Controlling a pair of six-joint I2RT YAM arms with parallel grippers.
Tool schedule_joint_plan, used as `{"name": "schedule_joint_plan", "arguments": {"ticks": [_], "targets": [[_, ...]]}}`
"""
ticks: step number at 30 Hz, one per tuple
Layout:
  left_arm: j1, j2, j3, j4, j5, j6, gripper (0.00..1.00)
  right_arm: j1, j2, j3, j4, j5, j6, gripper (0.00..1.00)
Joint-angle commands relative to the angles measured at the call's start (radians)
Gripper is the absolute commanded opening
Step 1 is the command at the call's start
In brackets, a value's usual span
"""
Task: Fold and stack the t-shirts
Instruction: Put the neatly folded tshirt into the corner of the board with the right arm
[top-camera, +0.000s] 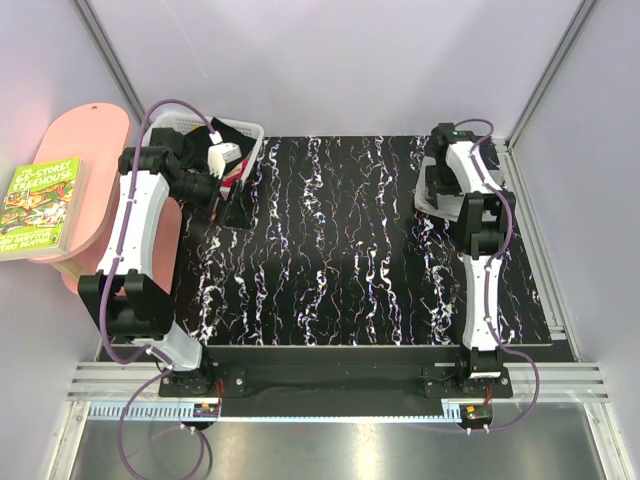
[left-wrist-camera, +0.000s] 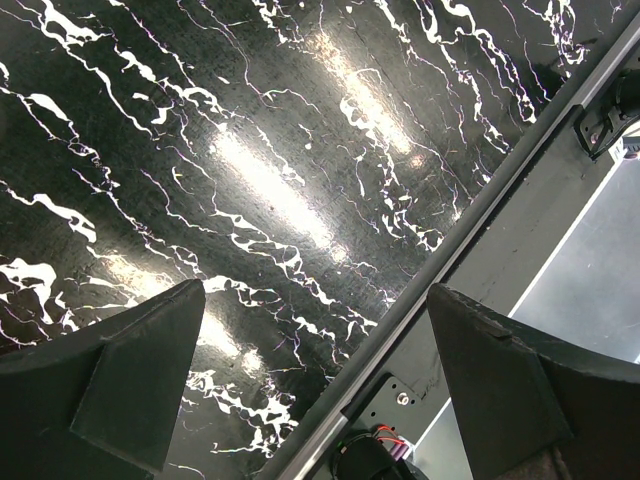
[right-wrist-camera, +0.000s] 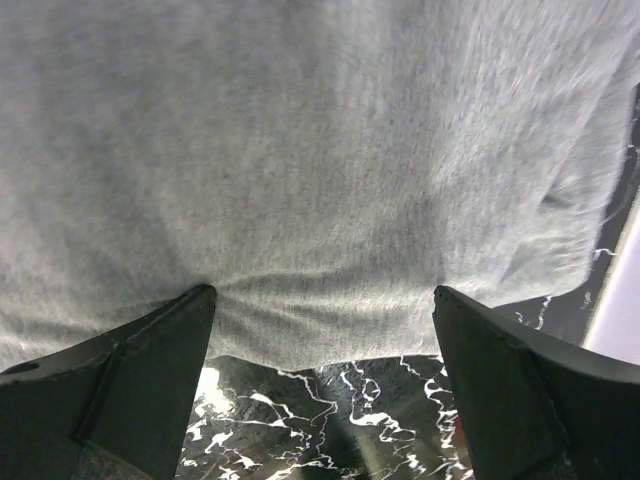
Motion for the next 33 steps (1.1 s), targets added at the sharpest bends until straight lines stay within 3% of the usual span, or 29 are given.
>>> {"name": "schedule_joint_plan", "arguments": {"ticks": [1, 7, 13, 16, 17, 22, 26, 33], "targets": [[0.006, -0.073, -0.011, -0.018, 0.029, 0.002, 0.99, 0.101, -0.142, -0.088, 0.088, 0.081, -0.064, 1.00], [0.006, -0.135, -0.031, -0.008, 0.032, -0.012, 0.99, 0.164, -0.345, -0.128, 0.054, 0.101, -0.012, 1.00], [0.006, -0.161, 0.001, 0.012, 0.032, -0.055, 0.99, 0.187, -0.524, -0.163, 0.046, 0.225, 0.049, 1.00], [0.006, -0.162, 0.004, 0.021, 0.018, -0.070, 0.99, 0.191, -0.618, -0.195, 0.052, 0.066, 0.104, 1.00], [0.007, -0.164, -0.003, 0.029, 0.014, -0.076, 0.99, 0.204, -0.649, -0.265, 0.071, -0.061, 0.135, 1.00], [0.007, -0.181, -0.086, 0.153, -0.071, -0.167, 0.99, 0.275, -0.886, -0.595, 0.324, -0.402, 0.238, 1.00], [0.006, -0.198, -0.129, 0.247, -0.135, -0.260, 0.99, 0.319, -1.026, -0.824, 0.489, -0.508, 0.275, 1.00], [0.006, -0.202, -0.202, 0.429, -0.250, -0.423, 0.99, 0.368, -1.147, -0.985, 0.629, -0.559, 0.276, 1.00]]}}
